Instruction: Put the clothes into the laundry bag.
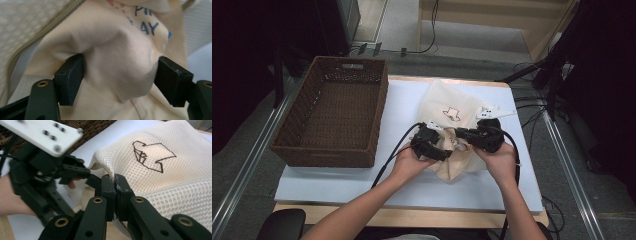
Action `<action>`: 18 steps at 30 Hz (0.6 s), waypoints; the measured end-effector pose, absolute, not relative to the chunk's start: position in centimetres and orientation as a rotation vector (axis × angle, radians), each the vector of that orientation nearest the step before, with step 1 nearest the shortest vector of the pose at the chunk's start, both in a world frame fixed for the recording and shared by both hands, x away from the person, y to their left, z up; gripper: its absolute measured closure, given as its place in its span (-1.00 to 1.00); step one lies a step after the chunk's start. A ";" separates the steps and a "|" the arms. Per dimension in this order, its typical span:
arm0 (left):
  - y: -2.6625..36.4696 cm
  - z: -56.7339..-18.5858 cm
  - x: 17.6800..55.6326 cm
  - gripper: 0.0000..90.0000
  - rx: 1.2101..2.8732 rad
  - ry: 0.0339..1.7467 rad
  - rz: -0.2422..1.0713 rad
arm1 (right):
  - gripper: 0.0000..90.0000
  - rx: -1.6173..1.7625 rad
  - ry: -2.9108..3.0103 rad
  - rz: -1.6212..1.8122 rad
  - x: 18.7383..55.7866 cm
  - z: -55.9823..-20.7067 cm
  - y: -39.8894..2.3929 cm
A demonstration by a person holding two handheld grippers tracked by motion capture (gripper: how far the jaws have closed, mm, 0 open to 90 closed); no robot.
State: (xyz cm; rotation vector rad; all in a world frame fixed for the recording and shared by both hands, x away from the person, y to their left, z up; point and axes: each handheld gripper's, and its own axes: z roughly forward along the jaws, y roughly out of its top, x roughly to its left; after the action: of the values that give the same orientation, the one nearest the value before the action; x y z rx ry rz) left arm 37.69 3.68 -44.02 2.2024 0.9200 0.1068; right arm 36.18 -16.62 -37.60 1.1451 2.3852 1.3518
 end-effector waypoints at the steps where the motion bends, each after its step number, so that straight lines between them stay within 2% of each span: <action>1: 3.5 -44.2 37.8 -0.32 2.213 0.922 0.115 | 0.97 1.145 2.386 1.350 36.2 -37.6 -16.6; 3: 3.0 -44.6 38.2 -0.15 2.212 0.935 0.132 | 0.97 1.143 2.388 1.347 36.2 -37.6 -16.6; 6: 2.7 -45.0 38.7 0.22 2.208 0.937 0.149 | 0.97 1.143 2.386 1.351 36.1 -37.7 -16.7; 7: 2.7 -45.1 38.9 0.41 2.200 0.945 0.147 | 0.97 1.144 2.387 1.351 36.1 -37.7 -16.7; 10: 2.8 -45.2 39.4 0.70 2.149 0.989 0.112 | 0.97 1.147 2.388 1.351 36.1 -37.7 -16.6; 13: 2.6 -44.7 39.7 0.81 2.102 1.014 0.074 | 0.97 1.139 2.395 1.353 36.0 -37.7 -16.5; 18: 2.2 -43.5 40.1 0.83 2.019 1.026 0.091 | 0.97 1.131 2.400 1.360 36.0 -37.6 -16.4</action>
State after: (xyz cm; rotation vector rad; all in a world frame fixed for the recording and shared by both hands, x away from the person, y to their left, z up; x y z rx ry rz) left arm 40.06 2.20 -43.50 2.0194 1.0262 0.0915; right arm 35.98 -16.38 -37.61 1.1306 2.3997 1.3595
